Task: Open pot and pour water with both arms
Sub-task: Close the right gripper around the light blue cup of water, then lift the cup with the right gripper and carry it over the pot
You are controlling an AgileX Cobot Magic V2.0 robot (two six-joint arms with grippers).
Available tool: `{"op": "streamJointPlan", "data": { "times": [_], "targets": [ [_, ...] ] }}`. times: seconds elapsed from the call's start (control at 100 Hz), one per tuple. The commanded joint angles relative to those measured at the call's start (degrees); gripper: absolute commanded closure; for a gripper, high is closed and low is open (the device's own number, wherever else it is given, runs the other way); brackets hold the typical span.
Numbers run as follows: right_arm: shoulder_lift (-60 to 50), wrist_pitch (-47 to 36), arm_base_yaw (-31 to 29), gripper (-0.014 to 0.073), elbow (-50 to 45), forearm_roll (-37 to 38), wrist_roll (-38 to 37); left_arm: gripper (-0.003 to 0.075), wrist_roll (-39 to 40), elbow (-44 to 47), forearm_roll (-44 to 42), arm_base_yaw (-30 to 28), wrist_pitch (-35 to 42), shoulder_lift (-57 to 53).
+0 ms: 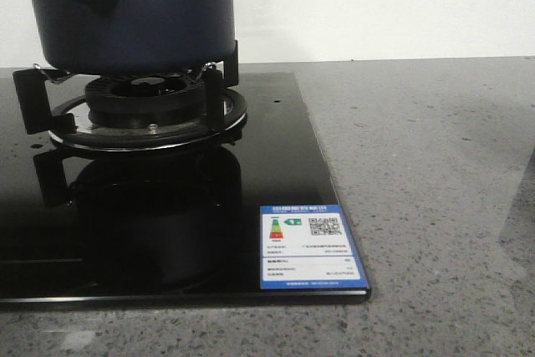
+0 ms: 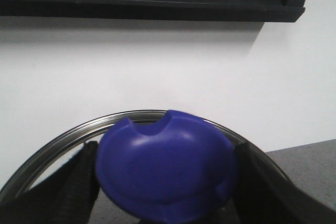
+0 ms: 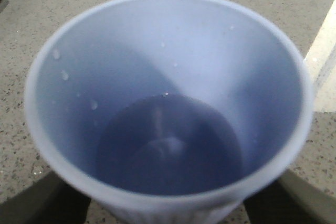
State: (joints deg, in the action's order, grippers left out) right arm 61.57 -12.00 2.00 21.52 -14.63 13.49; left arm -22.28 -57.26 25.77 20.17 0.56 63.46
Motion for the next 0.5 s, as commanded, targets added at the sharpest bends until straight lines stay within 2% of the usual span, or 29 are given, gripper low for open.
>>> {"op": "streamJointPlan", "data": {
  "times": [0.0,0.14,0.24,0.33,0.49],
  "targets": [
    [-1.4,-3.3,0.0,0.0274,3.2,0.5,0.0,0.0383,0.0,-2.2,-0.1,-0.1,6.5,-1.7],
    [-3.3,4.0,0.0,0.0274,8.6,1.0,0.0,0.0383,0.0,-2.2,-0.1,-0.1,6.5,-1.7],
    [-3.3,12.9,0.3,0.0274,15.4,1.1,0.0,0.0383,0.0,-2.2,-0.2,-0.1,7.0,-1.7],
    [-3.2,19.1,2.3,0.0274,20.9,1.5,1.6,0.0383,0.0,-2.2,-0.8,-0.1,7.7,-1.7],
    [-2.2,25.2,7.7,0.0274,29.6,1.8,6.0,0.0383,0.0,-2.2,-1.2,-0.1,7.8,-1.7]
  ]
}}
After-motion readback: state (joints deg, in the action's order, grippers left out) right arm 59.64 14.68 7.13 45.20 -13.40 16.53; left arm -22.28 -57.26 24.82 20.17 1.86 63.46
